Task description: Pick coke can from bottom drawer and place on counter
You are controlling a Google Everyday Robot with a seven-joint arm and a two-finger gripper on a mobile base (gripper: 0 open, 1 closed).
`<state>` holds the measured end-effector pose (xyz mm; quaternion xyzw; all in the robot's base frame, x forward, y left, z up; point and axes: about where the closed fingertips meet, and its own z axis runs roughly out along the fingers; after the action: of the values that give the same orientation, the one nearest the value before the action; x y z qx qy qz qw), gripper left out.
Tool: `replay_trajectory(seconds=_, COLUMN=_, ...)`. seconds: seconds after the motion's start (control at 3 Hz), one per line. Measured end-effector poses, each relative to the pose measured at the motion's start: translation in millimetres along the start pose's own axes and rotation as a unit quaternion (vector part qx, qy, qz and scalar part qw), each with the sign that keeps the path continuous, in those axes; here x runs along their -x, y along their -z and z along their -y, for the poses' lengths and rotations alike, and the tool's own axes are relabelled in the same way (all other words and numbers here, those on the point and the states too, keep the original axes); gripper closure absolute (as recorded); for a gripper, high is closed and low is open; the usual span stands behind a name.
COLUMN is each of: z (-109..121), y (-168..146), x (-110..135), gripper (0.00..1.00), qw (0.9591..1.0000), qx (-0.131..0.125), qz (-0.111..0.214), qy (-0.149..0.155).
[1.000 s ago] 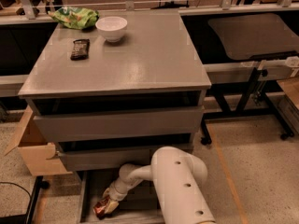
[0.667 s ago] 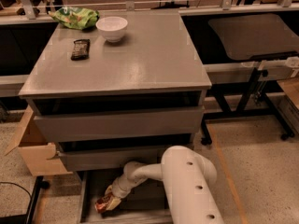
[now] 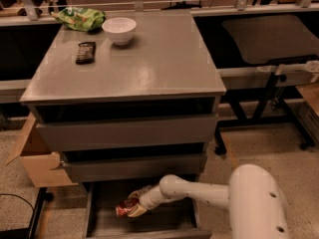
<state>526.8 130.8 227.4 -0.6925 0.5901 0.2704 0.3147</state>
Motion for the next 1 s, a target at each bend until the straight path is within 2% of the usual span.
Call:
replay_trajectory(seconds=0.33, z=-4, y=37, x=9, gripper=1.00, qw=0.9990, qx=-0.023, qz=0.037, qy=0.008)
replay_trajectory(seconds=0.67, z=-4, y=41, x=7, gripper=1.00, qw=0.9989, qx=-0.027, qz=0.038, qy=0.007)
replay_trajectory(seconds=1.0, z=-5, y=63, x=19, gripper=1.00, qw=0.9981, qx=-0.052, qz=0.030, qy=0.016)
